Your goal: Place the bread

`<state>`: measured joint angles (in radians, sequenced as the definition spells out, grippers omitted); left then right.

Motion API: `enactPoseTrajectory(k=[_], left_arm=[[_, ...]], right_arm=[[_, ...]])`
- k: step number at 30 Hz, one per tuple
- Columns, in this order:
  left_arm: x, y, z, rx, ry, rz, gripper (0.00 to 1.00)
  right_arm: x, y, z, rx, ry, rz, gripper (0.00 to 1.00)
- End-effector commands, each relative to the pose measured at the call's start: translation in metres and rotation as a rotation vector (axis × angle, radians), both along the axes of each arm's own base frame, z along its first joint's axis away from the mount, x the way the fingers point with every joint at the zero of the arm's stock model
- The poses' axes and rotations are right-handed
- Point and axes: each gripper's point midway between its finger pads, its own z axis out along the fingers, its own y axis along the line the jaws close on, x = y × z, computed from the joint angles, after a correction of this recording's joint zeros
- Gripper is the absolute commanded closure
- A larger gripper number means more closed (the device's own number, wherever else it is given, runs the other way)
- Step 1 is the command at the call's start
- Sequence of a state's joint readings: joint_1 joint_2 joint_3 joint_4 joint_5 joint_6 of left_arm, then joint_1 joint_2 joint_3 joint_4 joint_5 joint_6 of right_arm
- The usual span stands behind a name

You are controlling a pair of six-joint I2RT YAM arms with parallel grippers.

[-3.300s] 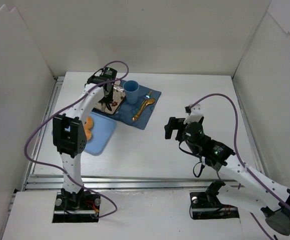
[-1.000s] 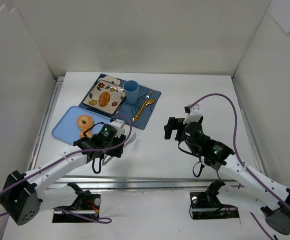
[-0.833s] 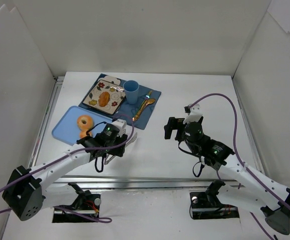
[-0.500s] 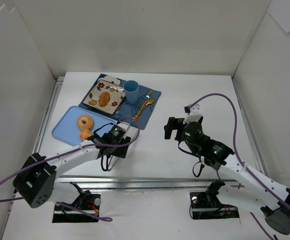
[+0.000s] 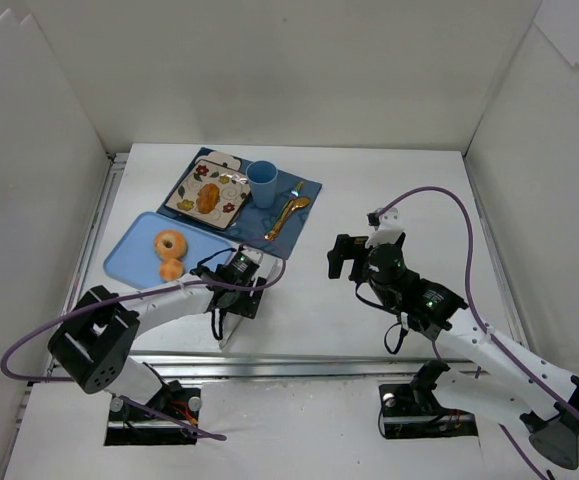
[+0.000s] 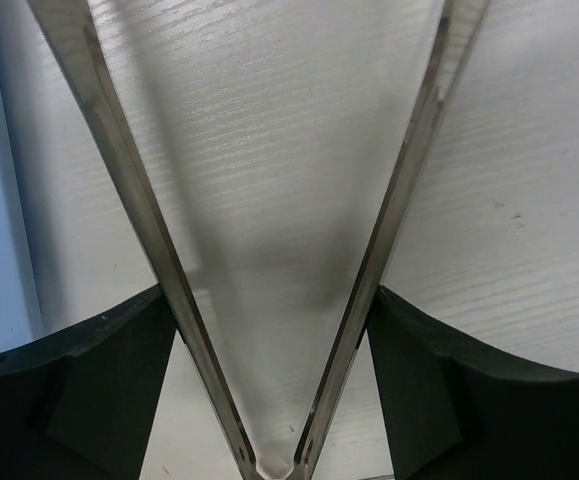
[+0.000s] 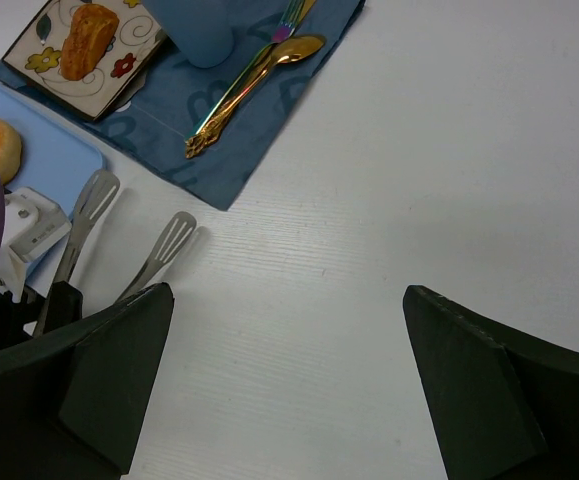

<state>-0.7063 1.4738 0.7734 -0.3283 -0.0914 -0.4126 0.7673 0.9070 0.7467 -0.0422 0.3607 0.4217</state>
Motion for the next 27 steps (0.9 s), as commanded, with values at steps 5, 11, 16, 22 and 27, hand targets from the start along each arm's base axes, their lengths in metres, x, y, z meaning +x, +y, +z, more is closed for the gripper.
enactPoseTrajectory(k=[5, 11, 16, 22, 27], left_arm=[[0.019, -0.013, 0.027, -0.035, -0.094, 0.009, 0.19], [0.021, -0.015, 0.059, -0.058, -0.148, -0.003, 0.00], [0.024, -0.021, 0.101, -0.085, -0.217, -0.019, 0.00], [0.037, -0.032, 0.186, -0.145, -0.388, -0.047, 0.00], [0.048, -0.036, 0.242, -0.205, -0.559, -0.054, 0.00]], right_arm=[[0.008, 0.004, 0.035, 0.070, -0.080, -0.016, 0.02], [0.009, 0.005, 0.034, 0.069, -0.077, -0.019, 0.02], [0.010, 0.004, 0.034, 0.066, -0.077, -0.026, 0.02], [0.009, 0.005, 0.034, 0.068, -0.075, -0.015, 0.02], [0.004, 0.009, 0.038, 0.092, -0.077, 0.014, 0.02]])
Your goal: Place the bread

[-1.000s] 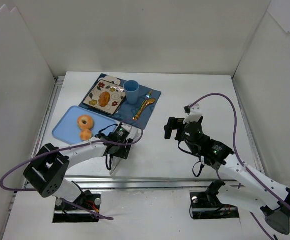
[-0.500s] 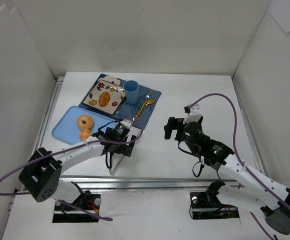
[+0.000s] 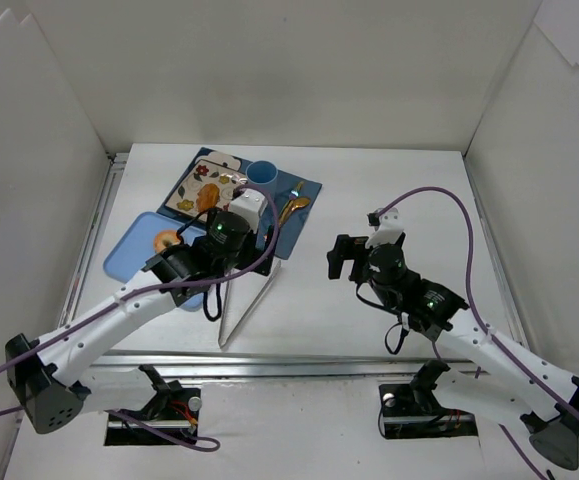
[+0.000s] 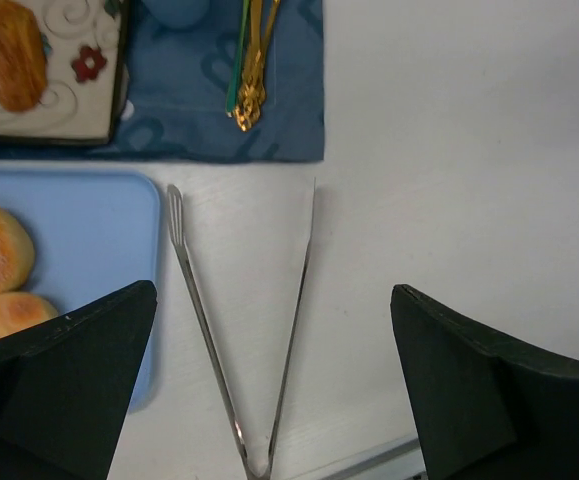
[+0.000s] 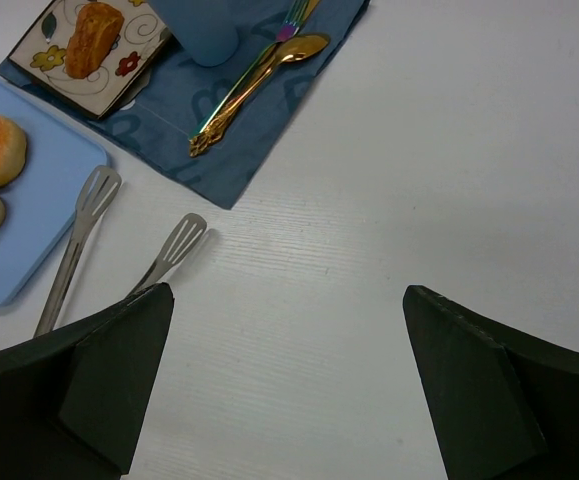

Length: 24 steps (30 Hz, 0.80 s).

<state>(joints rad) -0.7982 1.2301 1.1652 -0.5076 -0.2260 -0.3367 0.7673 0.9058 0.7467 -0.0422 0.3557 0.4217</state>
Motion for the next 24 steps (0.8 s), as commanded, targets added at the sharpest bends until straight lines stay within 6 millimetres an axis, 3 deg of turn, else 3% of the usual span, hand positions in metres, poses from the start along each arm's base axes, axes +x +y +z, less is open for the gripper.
enactPoseTrajectory(k=[1, 2, 3, 5, 6, 9, 10, 11, 16, 24], left_arm=[[0.011, 0.008, 0.044, -0.015, -0.166, 0.030, 0.00], [0.013, 0.009, 0.056, -0.047, -0.215, 0.041, 0.00], [0.013, 0.011, 0.046, -0.037, -0.219, 0.042, 0.00], [0.010, 0.008, 0.054, -0.080, -0.271, 0.019, 0.00], [0.008, 0.012, 0.042, -0.071, -0.266, 0.022, 0.00], [0.001, 0.016, 0.034, -0.116, -0.310, 0.021, 0.00], [-0.003, 0.021, 0.041, -0.142, -0.349, 0.019, 0.00], [-0.004, 0.021, 0.033, -0.156, -0.365, 0.011, 0.00], [-0.022, 0.034, 0.050, -0.248, -0.453, -0.018, 0.00], [-0.033, 0.050, 0.050, -0.250, -0.463, 0.000, 0.00]], right_arm=[[0.003, 0.006, 0.040, 0.095, -0.086, 0.011, 0.02], [0.002, 0.006, 0.041, 0.096, -0.091, 0.012, 0.02], [0.001, 0.004, 0.044, 0.103, -0.099, 0.007, 0.02], [0.000, 0.003, 0.045, 0.105, -0.102, 0.011, 0.02], [-0.002, 0.004, 0.047, 0.113, -0.106, 0.023, 0.02], [-0.007, 0.009, 0.049, 0.131, -0.102, 0.061, 0.02], [-0.008, 0.010, 0.049, 0.134, -0.102, 0.068, 0.02], [-0.008, 0.010, 0.051, 0.136, -0.105, 0.070, 0.02], [-0.006, 0.013, 0.047, 0.118, -0.095, 0.078, 0.02], [-0.016, 0.030, 0.048, 0.153, -0.070, 0.173, 0.02]])
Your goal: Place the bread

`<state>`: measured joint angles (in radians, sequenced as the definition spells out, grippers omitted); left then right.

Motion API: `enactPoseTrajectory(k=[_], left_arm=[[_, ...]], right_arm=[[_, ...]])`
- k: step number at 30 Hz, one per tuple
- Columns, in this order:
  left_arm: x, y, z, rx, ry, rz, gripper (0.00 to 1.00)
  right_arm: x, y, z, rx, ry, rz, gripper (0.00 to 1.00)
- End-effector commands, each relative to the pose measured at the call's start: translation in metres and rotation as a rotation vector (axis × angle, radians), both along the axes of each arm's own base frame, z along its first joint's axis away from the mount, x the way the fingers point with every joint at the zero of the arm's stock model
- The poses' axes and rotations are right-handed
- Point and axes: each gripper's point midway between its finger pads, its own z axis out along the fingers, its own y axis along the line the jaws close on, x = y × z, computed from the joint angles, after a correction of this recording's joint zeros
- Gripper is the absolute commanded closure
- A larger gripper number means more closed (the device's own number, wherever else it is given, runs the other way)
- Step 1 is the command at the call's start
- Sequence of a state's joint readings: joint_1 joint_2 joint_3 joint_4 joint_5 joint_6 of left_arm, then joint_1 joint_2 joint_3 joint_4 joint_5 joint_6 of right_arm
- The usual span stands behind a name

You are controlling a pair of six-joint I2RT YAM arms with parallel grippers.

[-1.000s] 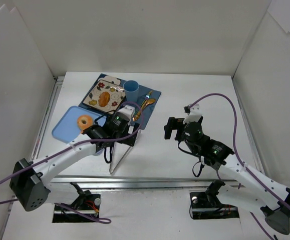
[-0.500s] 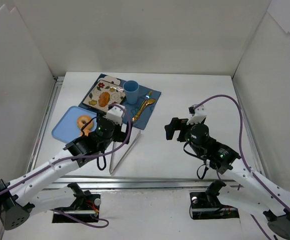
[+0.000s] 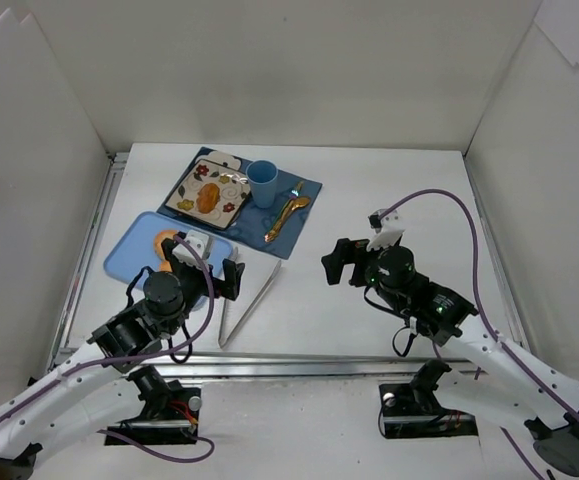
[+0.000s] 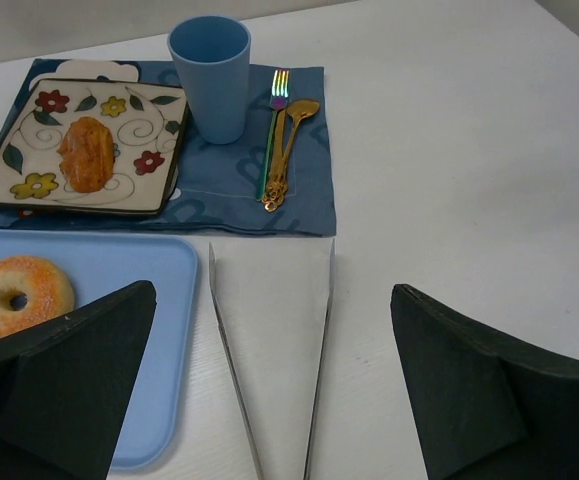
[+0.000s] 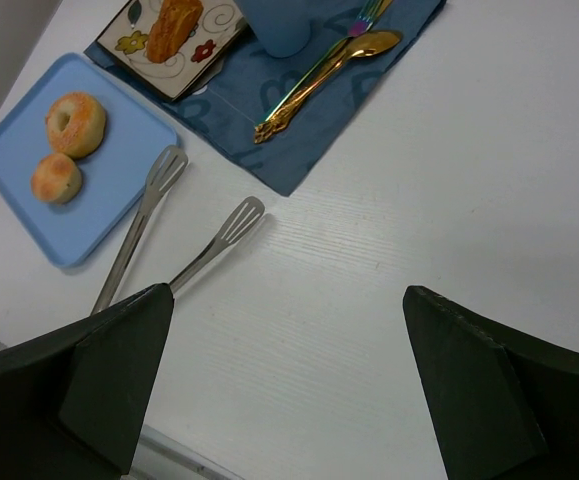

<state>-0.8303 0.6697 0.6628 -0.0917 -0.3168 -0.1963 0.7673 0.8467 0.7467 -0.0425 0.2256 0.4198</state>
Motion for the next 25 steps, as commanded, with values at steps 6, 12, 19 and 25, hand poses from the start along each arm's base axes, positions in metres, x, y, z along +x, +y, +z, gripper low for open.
enactPoseTrajectory(k=[6, 12, 19, 25], left_arm=[[0.0014, -0.0061, 0.0219, -0.043, -0.036, -0.016, 0.00], [0.0007, -0.0100, 0.0221, -0.036, -0.023, -0.026, 0.00], [-0.0019, -0.0079, 0.0225, -0.042, -0.035, -0.023, 0.00], [-0.0013, -0.0089, 0.0209, -0.040, -0.033, -0.025, 0.00]], right_arm=[[-0.0046, 0.0123, 0.0376, 0.095, -0.072, 0.061, 0.02], [-0.0075, 0.0118, 0.0415, 0.112, -0.081, 0.067, 0.02], [-0.0063, 0.0101, 0.0412, 0.108, -0.082, 0.059, 0.02], [-0.0066, 0.0081, 0.0421, 0.109, -0.089, 0.052, 0.02]])
